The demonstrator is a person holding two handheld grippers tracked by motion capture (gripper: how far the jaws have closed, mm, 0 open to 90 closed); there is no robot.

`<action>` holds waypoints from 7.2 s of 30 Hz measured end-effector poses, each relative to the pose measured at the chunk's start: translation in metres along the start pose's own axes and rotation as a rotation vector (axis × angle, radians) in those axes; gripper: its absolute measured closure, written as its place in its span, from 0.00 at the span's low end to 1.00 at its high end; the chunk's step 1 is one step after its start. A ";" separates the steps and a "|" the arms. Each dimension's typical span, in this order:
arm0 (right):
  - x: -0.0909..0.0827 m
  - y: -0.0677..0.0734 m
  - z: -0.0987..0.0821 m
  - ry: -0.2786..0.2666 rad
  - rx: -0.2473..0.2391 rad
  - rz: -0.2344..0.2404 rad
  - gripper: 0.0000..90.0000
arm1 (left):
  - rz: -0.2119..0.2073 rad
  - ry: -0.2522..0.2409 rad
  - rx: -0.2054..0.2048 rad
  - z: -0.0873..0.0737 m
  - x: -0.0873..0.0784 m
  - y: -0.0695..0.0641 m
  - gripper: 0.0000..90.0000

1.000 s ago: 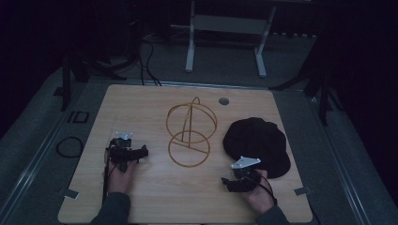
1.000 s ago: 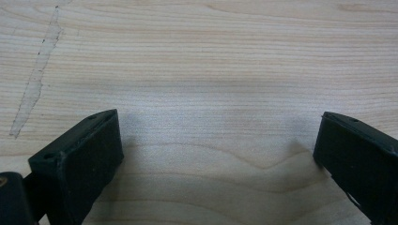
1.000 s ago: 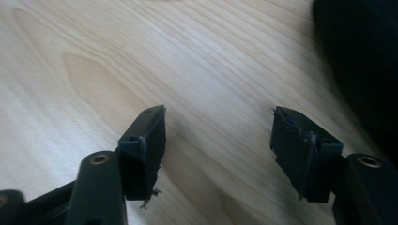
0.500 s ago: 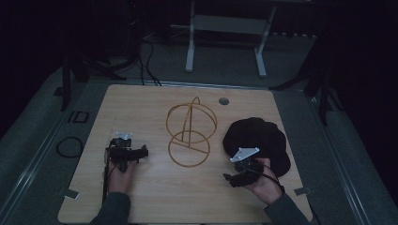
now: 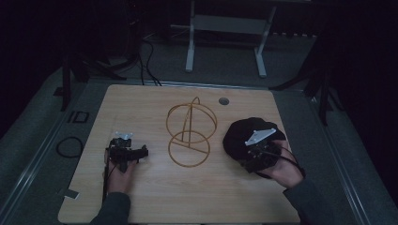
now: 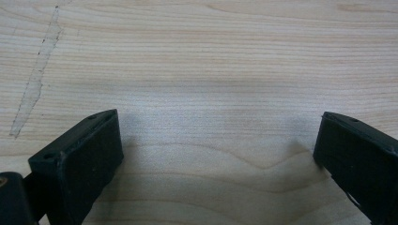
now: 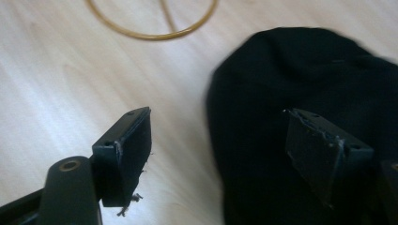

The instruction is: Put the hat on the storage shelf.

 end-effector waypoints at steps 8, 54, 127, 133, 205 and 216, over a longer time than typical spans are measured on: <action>-0.008 -0.039 -0.003 0.054 0.058 -0.061 0.22 | 0.000 0.000 0.000 0.000 0.000 0.000 0.01; 0.048 -0.100 -0.033 0.368 0.162 0.077 0.41 | 0.000 0.000 0.001 0.000 0.000 0.000 0.01; -0.058 -0.117 0.043 0.297 0.052 0.004 0.96 | 0.001 0.003 0.006 0.000 0.000 0.000 0.01; -0.073 -0.115 0.052 0.249 0.050 -0.016 0.96 | 0.001 0.004 0.006 0.000 0.000 0.000 0.01; -0.162 -0.115 0.095 -0.272 0.163 0.103 0.96 | 0.001 0.003 0.005 0.000 0.000 0.000 0.01; -0.170 -0.110 0.106 -0.315 0.154 0.104 0.96 | 0.001 0.003 0.006 0.000 0.000 0.000 0.01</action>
Point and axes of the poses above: each handheld gripper's, and its own axes: x roughly forward along the jaws, z roughly out of its top, y roughly to its left, the point moved 8 cm from there along x, roughly forward along the jaws, and after that the axes turned 13 degrees about y, right-handed, at the moved point
